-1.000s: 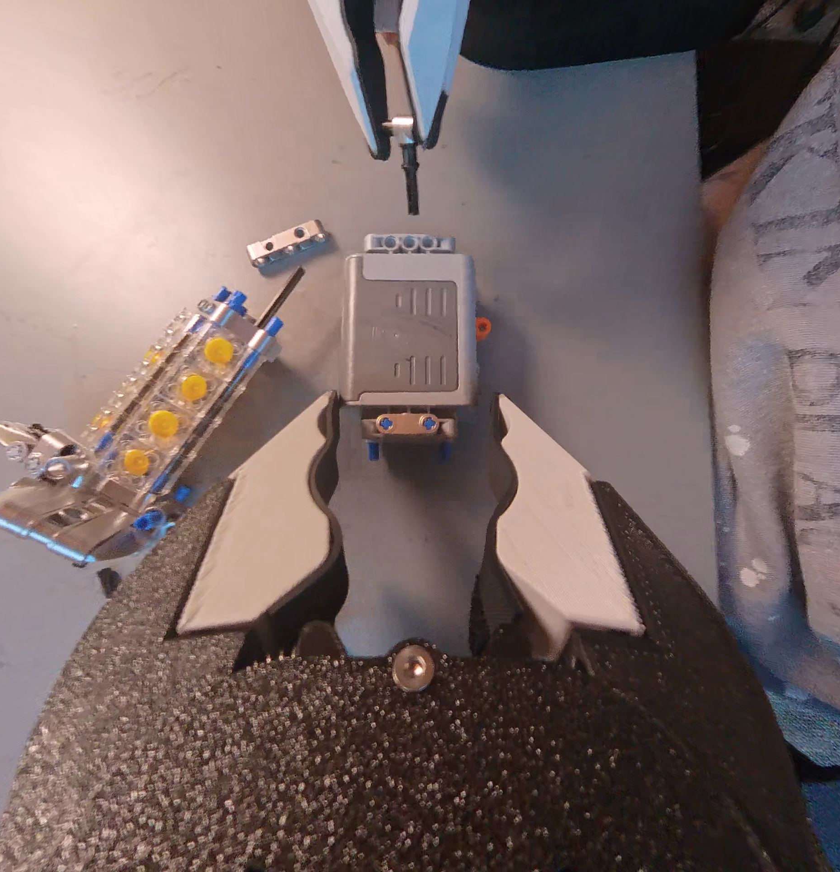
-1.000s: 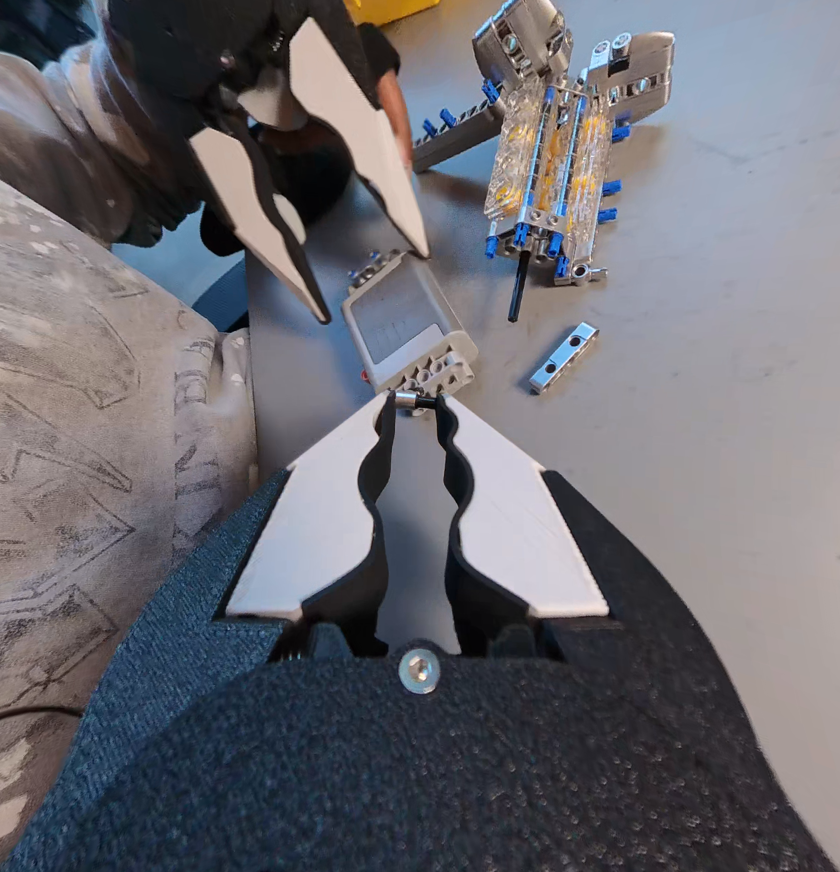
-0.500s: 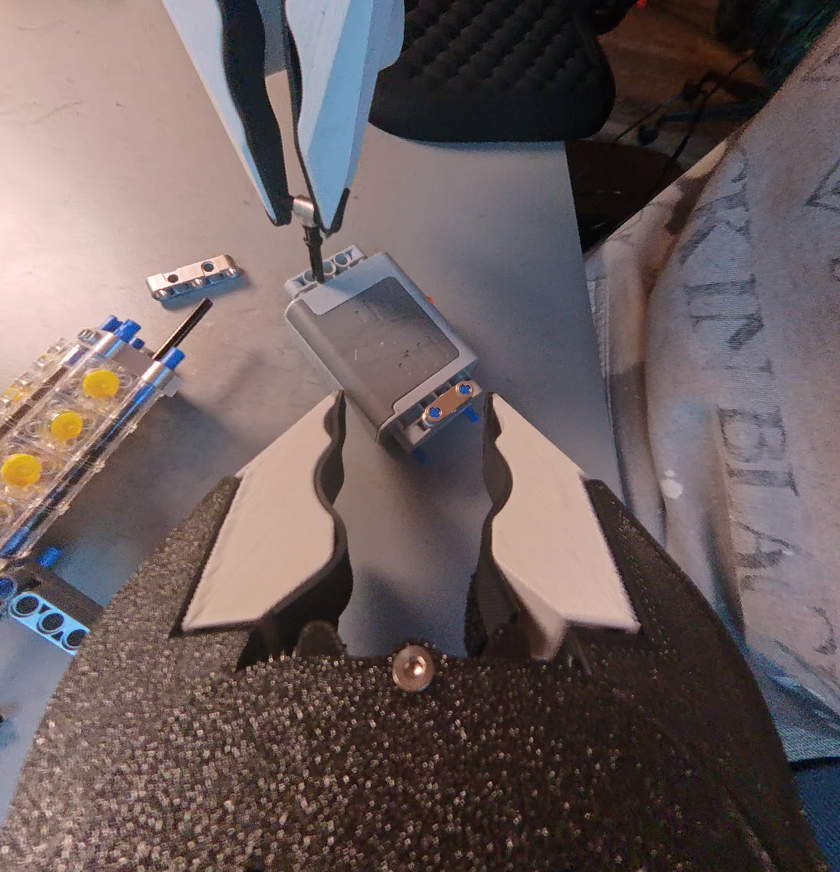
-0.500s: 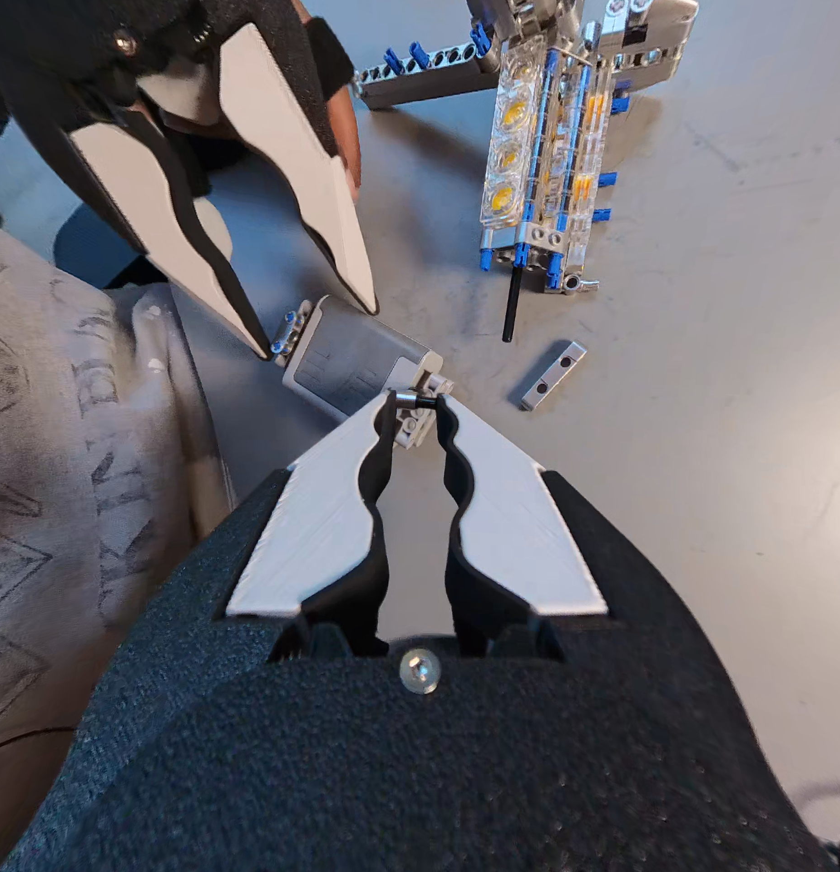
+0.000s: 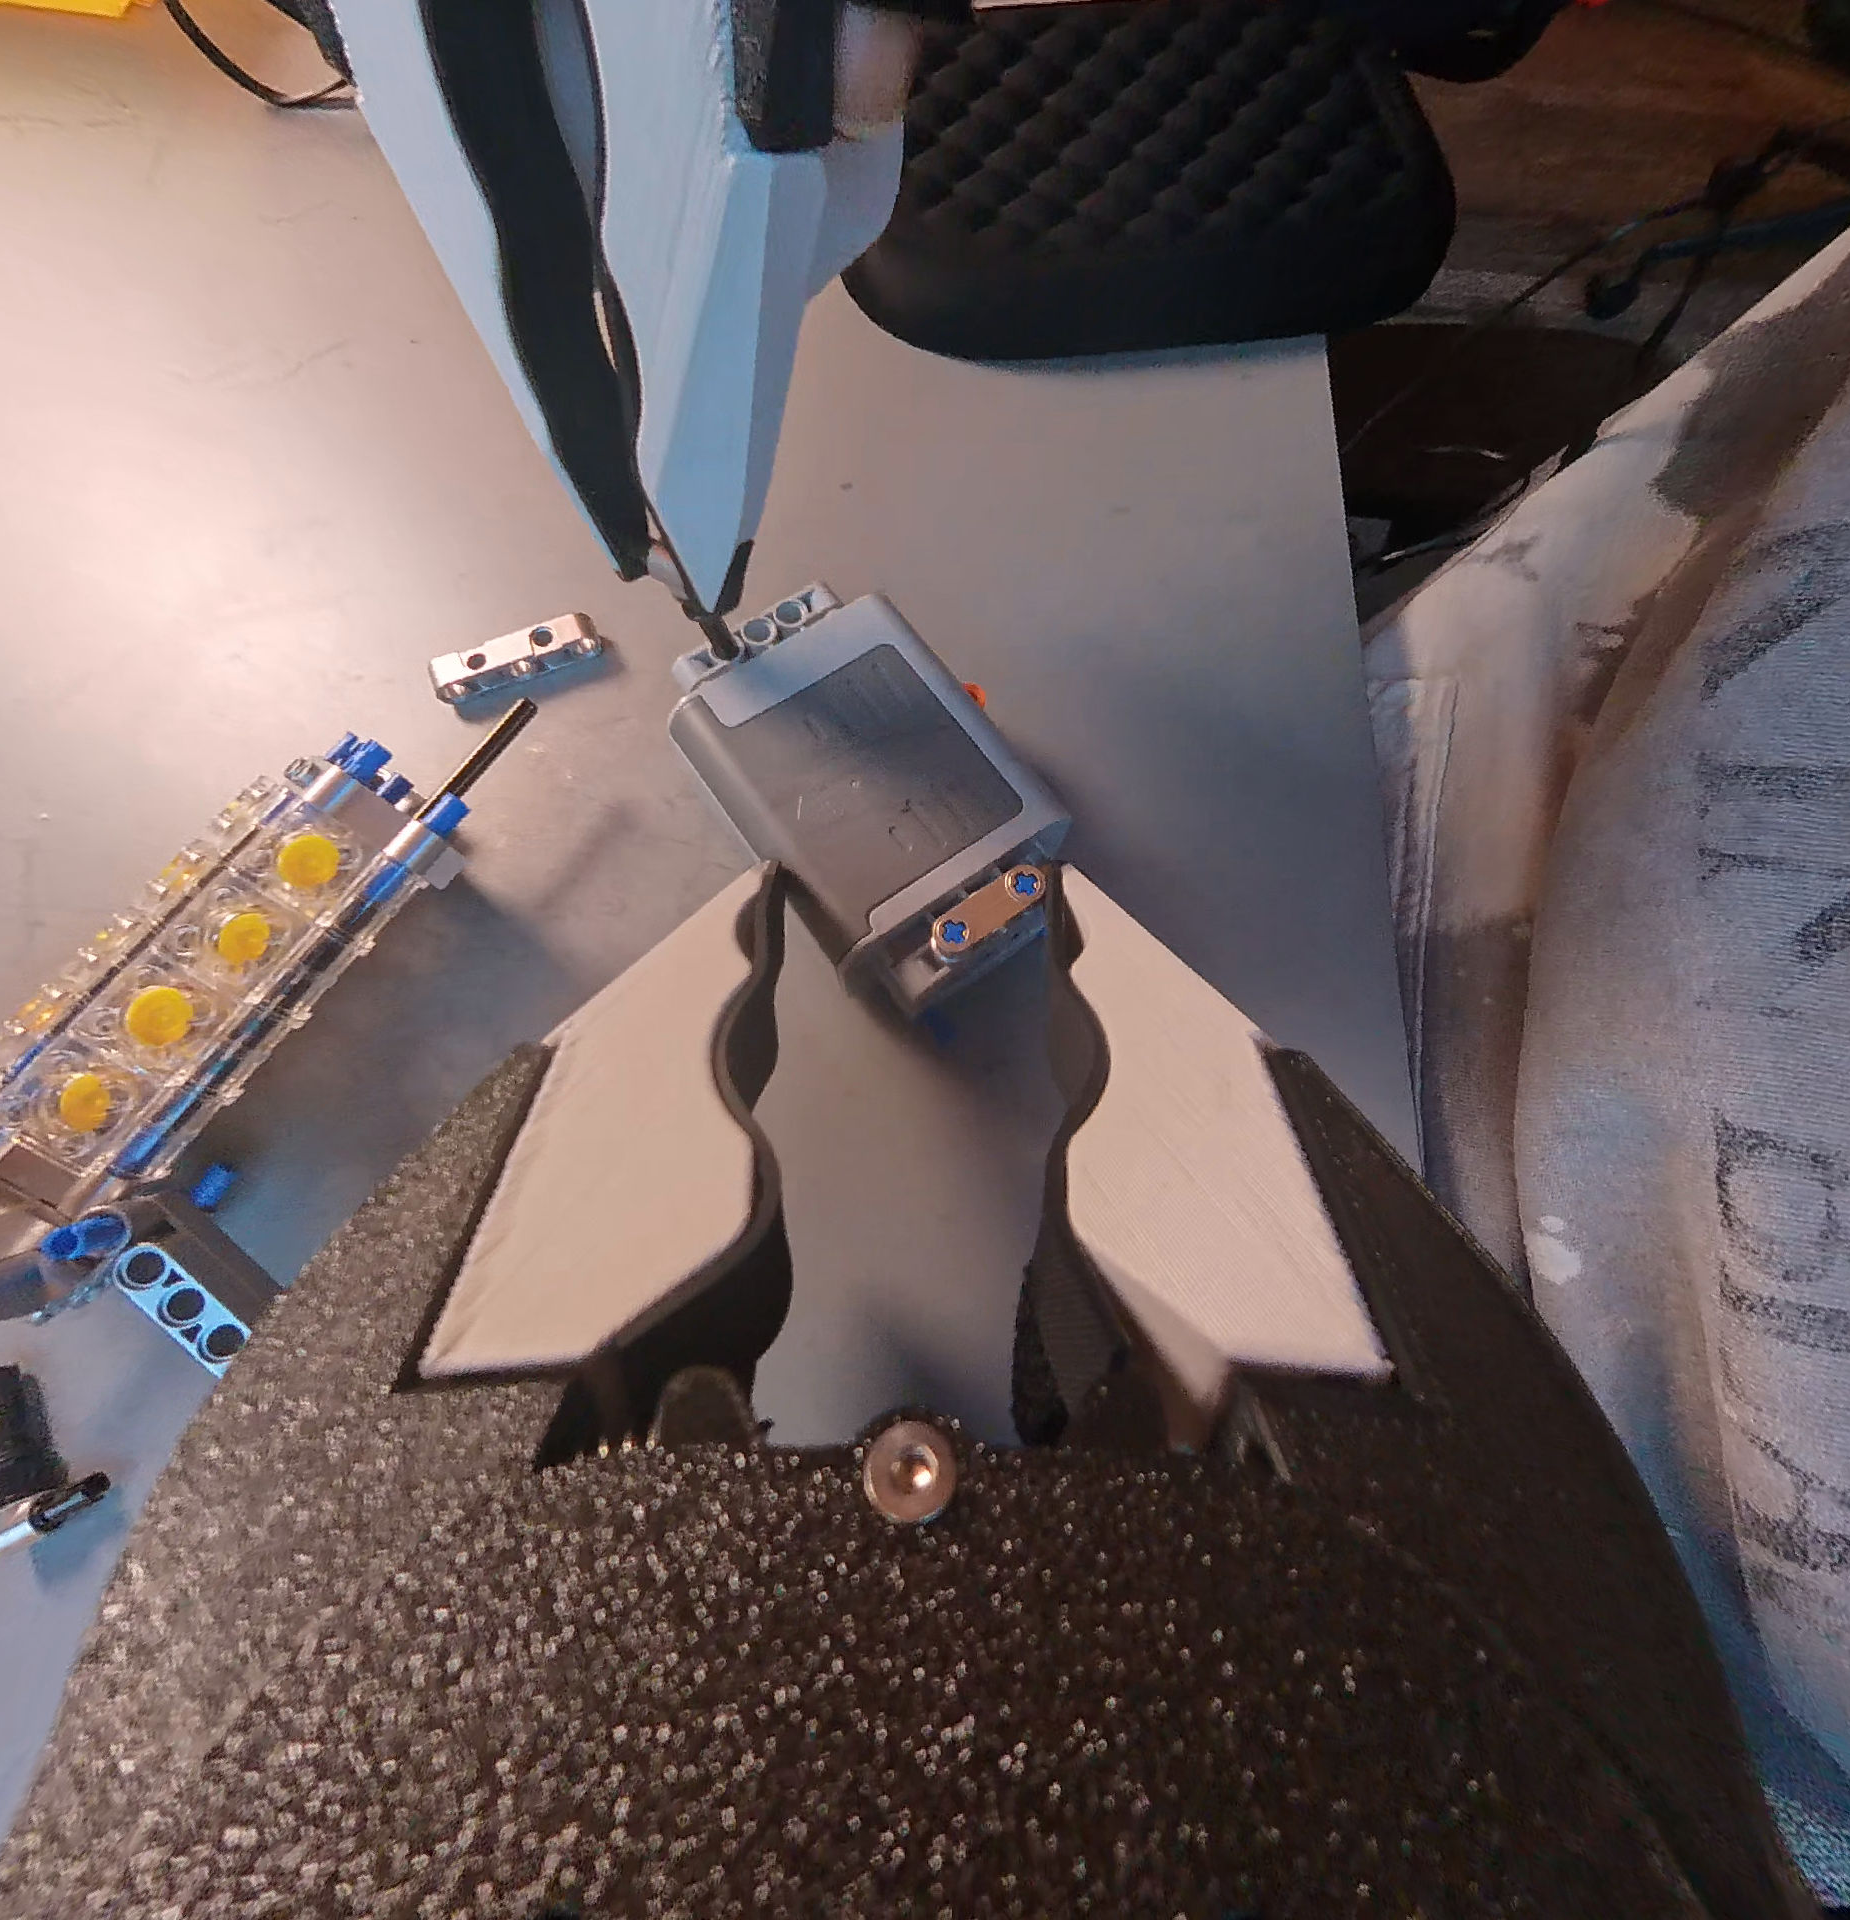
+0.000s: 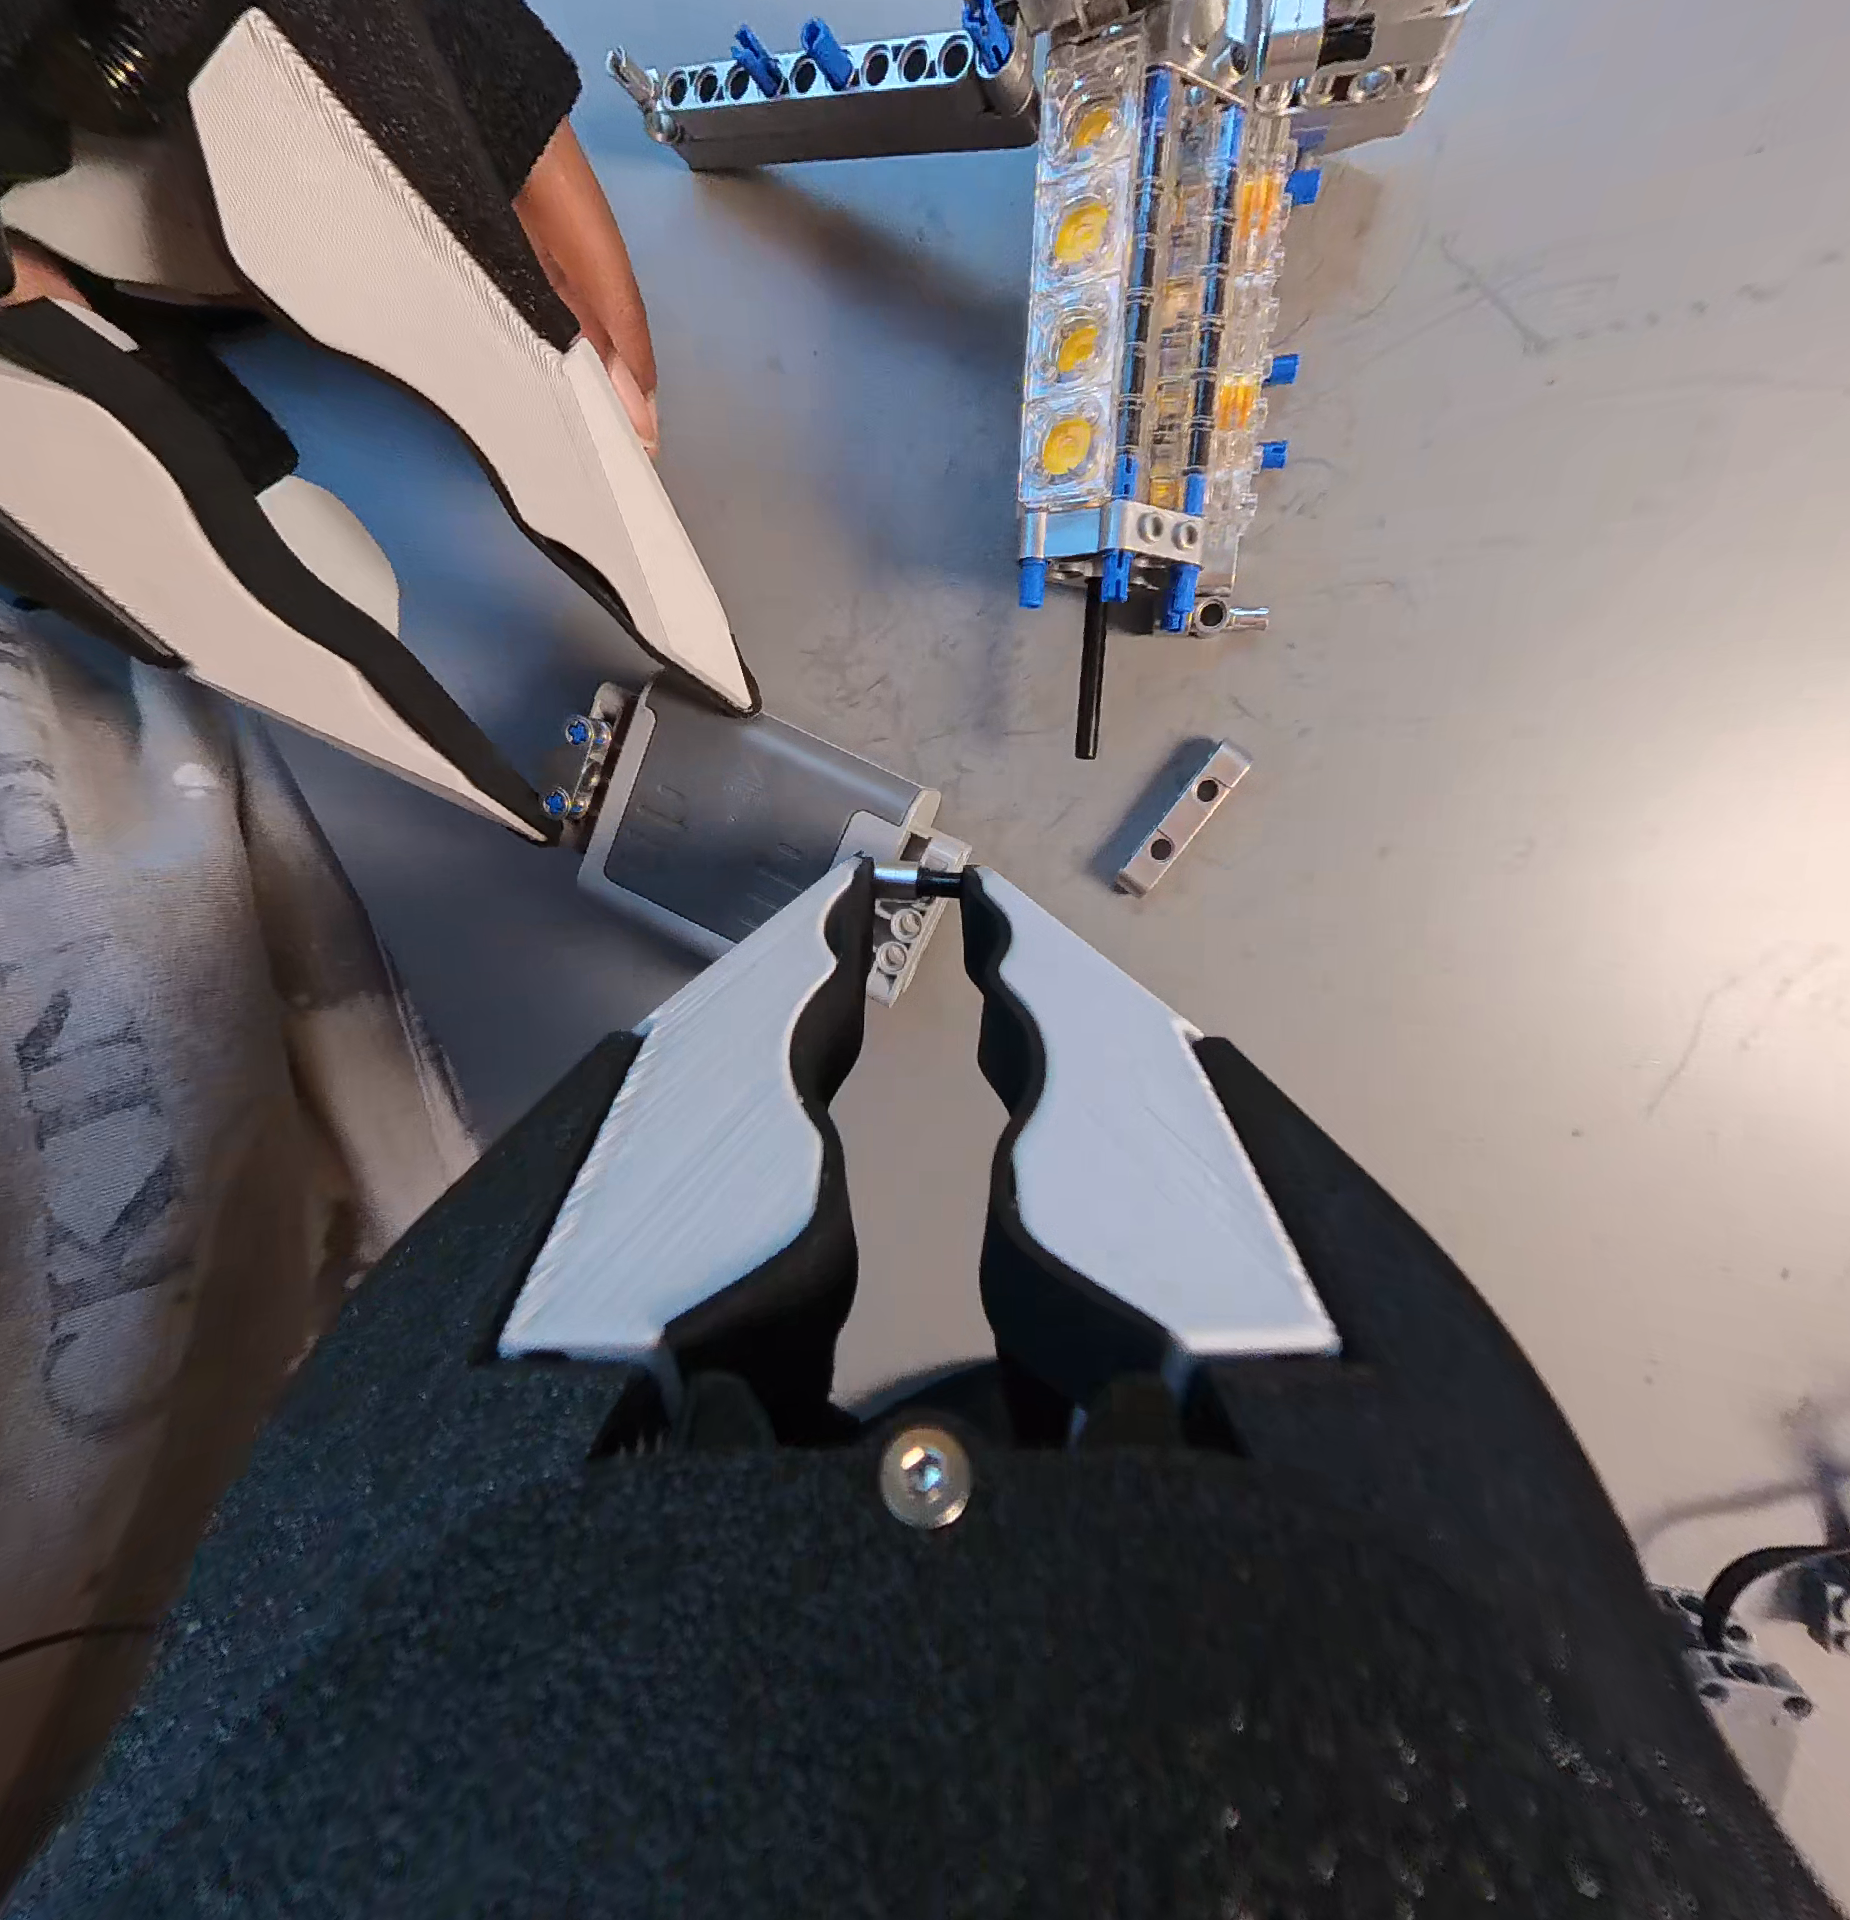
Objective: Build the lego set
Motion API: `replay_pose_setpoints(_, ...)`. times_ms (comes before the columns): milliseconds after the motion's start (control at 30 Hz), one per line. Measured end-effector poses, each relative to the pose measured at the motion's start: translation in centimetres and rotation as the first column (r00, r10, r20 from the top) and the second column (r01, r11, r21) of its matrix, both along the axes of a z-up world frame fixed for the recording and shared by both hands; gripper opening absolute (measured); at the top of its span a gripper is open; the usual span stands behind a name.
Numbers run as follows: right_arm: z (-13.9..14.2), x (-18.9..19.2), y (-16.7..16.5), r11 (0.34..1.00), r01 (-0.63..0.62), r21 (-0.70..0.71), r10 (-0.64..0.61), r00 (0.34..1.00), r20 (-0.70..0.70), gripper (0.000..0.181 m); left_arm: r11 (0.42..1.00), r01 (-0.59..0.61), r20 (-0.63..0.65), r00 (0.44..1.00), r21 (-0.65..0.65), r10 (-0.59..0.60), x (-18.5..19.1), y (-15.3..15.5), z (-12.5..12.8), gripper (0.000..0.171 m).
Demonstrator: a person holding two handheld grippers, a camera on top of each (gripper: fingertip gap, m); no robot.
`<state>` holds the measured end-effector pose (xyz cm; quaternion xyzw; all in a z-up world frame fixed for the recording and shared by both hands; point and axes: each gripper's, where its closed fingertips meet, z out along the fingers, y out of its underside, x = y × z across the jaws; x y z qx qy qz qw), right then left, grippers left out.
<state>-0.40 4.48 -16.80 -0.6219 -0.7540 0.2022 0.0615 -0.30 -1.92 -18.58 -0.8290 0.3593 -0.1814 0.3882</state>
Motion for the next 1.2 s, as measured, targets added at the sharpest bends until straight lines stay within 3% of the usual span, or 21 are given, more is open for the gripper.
replay_pose_setpoints(167,0.0,0.2,-0.1,0.995,0.076,0.067,-0.068,0.992,-0.111,0.015,1.000,-0.024,-0.014,1.000,0.018,0.024,0.0,-0.1,0.0,0.046)
replay_pose_setpoints(267,-0.5,0.6,-1.2,0.987,0.159,-0.020,-0.160,0.969,-0.190,0.014,0.999,-0.031,-0.022,0.999,0.027,0.031,0.0,-0.1,0.1,0.045)
replay_pose_setpoints(400,-0.4,0.2,-0.5,0.972,0.233,-0.031,-0.232,0.927,-0.294,0.014,0.998,-0.045,-0.030,0.998,0.038,0.046,-0.2,0.1,0.1,0.043)
replay_pose_setpoints(600,-0.7,0.1,-0.1,0.924,0.274,-0.268,-0.329,0.925,-0.190,0.014,0.998,-0.042,-0.027,0.999,0.041,0.043,-0.2,0.0,0.2,0.043)
replay_pose_setpoints(800,2.1,0.2,-1.6,0.857,0.238,-0.457,-0.330,0.935,-0.133,0.014,0.998,-0.031,0.143,0.990,0.062,0.022,-0.3,0.1,2.8,0.042)
replay_pose_setpoints(933,5.5,-0.5,-4.5,0.773,0.068,-0.630,-0.277,0.931,-0.239,0.013,0.989,-0.057,0.181,0.983,0.138,0.032,-0.4,2.0,4.2,0.036)
replay_pose_setpoints(1067,6.5,-0.6,-5.7,0.770,-0.025,-0.638,-0.238,0.916,-0.323,0.014,0.955,-0.030,0.145,0.989,0.294,-0.013,0.7,2.6,6.0,0.006)
replay_pose_setpoints(1133,6.7,-0.5,-5.4,0.763,-0.042,-0.645,-0.247,0.903,-0.352,0.014,0.946,-0.033,0.127,0.992,0.324,-0.009,0.7,2.7,6.2,0.003)
replay_pose_setpoints(1200,6.3,-0.3,-5.1,0.807,-0.066,-0.587,-0.217,0.892,-0.397,0.012,0.956,-0.029,0.134,0.991,0.291,-0.011,1.0,2.8,5.9,0.001)
